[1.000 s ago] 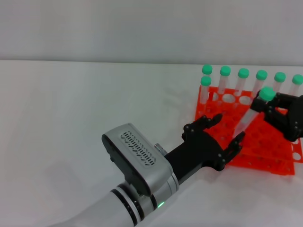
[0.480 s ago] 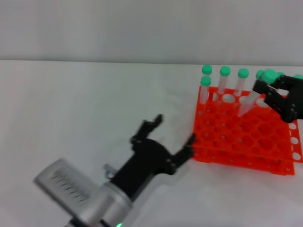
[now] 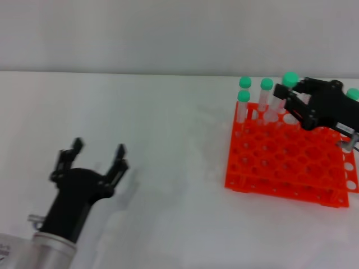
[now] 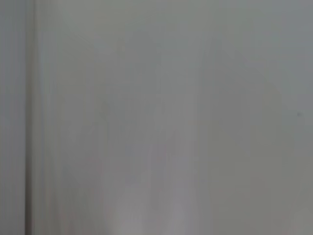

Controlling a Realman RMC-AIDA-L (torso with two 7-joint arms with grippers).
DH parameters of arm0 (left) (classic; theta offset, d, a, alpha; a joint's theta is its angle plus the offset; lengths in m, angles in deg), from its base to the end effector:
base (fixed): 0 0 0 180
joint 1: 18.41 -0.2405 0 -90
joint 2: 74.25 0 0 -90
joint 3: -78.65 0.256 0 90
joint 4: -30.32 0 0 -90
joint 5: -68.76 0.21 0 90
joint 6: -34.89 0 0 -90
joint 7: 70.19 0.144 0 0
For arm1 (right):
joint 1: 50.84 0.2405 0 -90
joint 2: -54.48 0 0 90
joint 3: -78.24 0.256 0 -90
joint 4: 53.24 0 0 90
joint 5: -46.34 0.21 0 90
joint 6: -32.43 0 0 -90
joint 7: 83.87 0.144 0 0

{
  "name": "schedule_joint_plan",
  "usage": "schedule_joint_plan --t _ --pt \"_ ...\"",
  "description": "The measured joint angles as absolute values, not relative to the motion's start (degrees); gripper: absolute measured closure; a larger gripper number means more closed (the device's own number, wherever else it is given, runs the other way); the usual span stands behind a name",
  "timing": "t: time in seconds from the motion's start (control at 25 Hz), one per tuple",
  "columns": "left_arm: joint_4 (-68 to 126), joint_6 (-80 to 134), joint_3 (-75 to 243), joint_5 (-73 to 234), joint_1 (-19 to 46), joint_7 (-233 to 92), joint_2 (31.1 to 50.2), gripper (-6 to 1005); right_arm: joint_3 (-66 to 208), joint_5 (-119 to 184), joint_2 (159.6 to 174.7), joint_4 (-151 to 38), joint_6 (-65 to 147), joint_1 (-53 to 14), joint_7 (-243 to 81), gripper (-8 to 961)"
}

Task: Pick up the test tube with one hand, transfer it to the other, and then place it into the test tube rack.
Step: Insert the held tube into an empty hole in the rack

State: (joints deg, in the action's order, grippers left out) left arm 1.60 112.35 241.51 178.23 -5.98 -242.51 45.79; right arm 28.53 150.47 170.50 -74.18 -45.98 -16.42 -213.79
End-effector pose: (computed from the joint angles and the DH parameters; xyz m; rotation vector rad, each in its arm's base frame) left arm -0.2848 0.2398 -0.0784 -1.6602 -0.5336 -0.8195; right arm 0.2351 0.3771 0.0102 -2.2909 0.2548 0.9918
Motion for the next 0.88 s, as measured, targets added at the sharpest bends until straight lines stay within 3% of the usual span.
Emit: schedule_joint_plan --t 0.44,0.88 --pt "3.7 113.7 241.5 171.4 -7.0 -242.6 45.81 113 28.5 151.5 170.68 -66.9 -40.6 -10.2 -219.8 739" --pt "3.8 113.7 241.5 170.9 -6.6 -242.6 45.72 113 28.4 152.0 170.66 -66.0 -36.3 -8.9 -221.3 736"
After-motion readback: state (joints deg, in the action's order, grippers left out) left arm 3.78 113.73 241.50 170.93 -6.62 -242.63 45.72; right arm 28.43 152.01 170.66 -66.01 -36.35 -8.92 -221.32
